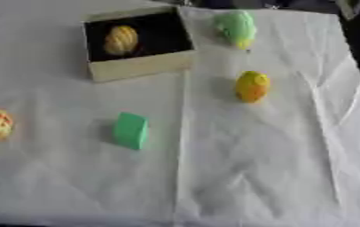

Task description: Pick up objects on the table and place them in the box.

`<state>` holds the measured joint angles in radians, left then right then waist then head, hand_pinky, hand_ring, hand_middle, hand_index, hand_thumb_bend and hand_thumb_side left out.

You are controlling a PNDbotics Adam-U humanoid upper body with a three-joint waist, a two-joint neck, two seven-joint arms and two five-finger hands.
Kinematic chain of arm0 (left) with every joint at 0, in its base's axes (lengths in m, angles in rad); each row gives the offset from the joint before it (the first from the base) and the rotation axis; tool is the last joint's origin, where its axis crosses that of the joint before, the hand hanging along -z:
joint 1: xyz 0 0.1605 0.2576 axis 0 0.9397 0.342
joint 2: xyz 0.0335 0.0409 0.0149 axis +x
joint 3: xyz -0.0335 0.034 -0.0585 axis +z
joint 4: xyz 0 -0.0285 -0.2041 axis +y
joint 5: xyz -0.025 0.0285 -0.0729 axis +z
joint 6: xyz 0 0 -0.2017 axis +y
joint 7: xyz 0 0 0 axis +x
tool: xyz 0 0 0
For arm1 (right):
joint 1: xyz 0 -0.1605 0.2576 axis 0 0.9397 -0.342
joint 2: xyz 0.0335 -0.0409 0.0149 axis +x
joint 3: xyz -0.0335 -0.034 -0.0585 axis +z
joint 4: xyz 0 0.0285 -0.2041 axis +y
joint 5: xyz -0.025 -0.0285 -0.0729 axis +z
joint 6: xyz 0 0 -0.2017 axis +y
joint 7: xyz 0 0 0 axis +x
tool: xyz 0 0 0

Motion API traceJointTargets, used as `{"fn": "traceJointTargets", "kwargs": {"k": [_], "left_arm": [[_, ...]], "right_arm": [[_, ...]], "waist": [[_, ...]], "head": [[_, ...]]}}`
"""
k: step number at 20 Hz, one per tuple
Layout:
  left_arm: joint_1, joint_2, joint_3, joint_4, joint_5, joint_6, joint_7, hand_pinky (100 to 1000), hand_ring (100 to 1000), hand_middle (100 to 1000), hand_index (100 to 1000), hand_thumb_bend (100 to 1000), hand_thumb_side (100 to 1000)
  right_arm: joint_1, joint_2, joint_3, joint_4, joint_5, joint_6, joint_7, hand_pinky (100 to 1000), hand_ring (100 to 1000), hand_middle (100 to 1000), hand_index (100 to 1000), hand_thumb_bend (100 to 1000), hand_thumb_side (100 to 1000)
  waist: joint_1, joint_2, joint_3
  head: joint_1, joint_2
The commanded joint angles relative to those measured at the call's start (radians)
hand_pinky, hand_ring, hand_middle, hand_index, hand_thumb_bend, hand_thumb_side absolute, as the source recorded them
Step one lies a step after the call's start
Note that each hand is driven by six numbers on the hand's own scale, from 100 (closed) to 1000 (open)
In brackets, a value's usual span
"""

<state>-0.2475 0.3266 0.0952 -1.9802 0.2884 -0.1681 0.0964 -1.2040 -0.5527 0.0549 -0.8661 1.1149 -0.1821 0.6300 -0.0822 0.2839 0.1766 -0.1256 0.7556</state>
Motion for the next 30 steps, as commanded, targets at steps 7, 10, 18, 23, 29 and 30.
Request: {"fn": "traceJointTargets", "kwargs": {"k": [7,10,18,23,29,30], "left_arm": [[-0.009,0.023,0.007,-0.020,-0.005,-0.001,-0.002,839,814,763,816,100,655],[-0.010,0.023,0.007,-0.020,-0.005,-0.001,-0.002,839,814,763,816,100,655],[-0.010,0.021,0.006,-0.020,-0.003,-0.001,-0.004,840,815,763,817,100,656],[-0.011,0.021,0.007,-0.020,-0.002,-0.001,-0.005,840,815,764,817,100,655],[-0.011,0.019,0.007,-0.020,0.000,0.000,-0.006,840,815,764,817,100,657],[-0.011,0.018,0.006,-0.020,0.000,0.000,-0.007,840,815,764,817,100,657]], "right_arm": [[-0.021,-0.048,-0.020,-0.067,-0.021,0.024,0.004,912,1000,948,1000,134,516],[-0.022,-0.045,-0.021,-0.067,-0.023,0.026,0.004,912,1000,947,1000,128,510],[-0.019,-0.035,0.000,-0.023,-0.024,0.007,0.027,913,1000,953,1000,192,564],[-0.007,-0.029,0.033,0.059,-0.022,-0.036,0.053,915,1000,959,1000,260,601],[0.007,-0.024,0.049,0.121,-0.017,-0.074,0.053,916,1000,961,1000,311,619],[0.009,-0.023,0.049,0.126,-0.015,-0.078,0.051,916,1000,961,1000,312,620]], "waist": [[-0.004,-0.021,0.003],[-0.003,-0.020,0.003],[-0.003,-0.020,0.003],[-0.002,-0.019,0.005],[-0.002,-0.016,0.005],[-0.002,-0.016,0.004]], "head": [[0.004,0.001],[0.004,0.001],[0.003,-0.007],[0.011,-0.029],[0.008,-0.048],[0.008,-0.050]]}}
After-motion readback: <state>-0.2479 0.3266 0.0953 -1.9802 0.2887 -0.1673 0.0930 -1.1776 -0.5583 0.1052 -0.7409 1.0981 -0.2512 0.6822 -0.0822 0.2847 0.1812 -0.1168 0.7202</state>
